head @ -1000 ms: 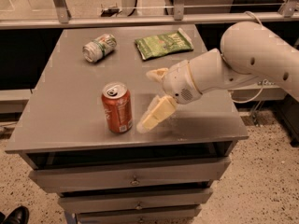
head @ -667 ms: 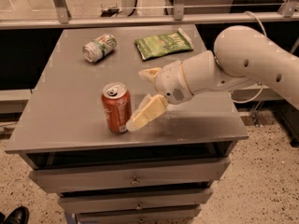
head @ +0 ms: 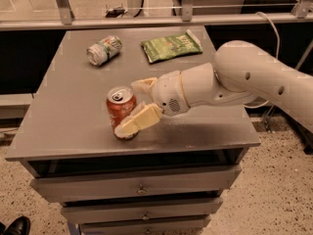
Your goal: Move coke can near 7up can
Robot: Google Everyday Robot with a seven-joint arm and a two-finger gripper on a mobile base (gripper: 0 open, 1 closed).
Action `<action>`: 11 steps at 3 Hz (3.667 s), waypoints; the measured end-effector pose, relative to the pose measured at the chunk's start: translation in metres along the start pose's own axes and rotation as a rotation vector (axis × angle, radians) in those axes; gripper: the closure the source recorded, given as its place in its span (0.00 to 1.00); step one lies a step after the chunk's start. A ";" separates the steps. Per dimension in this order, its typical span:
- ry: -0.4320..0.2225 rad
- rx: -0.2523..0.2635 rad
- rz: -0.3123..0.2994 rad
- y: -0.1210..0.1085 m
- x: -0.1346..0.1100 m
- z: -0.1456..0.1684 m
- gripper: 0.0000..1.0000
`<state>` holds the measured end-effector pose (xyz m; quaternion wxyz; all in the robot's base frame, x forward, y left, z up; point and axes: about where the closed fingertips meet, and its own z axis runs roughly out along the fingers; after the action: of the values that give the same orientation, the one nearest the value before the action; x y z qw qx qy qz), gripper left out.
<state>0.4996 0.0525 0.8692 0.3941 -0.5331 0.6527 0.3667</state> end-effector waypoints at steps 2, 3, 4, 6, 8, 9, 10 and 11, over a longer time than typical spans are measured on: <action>-0.047 -0.016 0.017 0.007 -0.012 0.011 0.69; -0.047 0.017 -0.021 -0.002 -0.023 -0.001 1.00; -0.056 0.023 -0.032 -0.007 -0.027 0.001 1.00; -0.122 0.054 -0.124 -0.091 -0.059 0.017 1.00; -0.136 0.133 -0.196 -0.212 -0.106 0.032 1.00; -0.119 0.155 -0.171 -0.239 -0.102 0.037 1.00; -0.110 0.165 -0.134 -0.257 -0.089 0.043 1.00; -0.119 0.167 -0.088 -0.268 -0.076 0.049 0.75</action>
Offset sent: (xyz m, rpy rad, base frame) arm -0.0051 0.0200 0.0092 0.0777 0.0262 0.0032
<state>0.7790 0.0836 0.9018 0.4911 -0.5039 0.6322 0.3244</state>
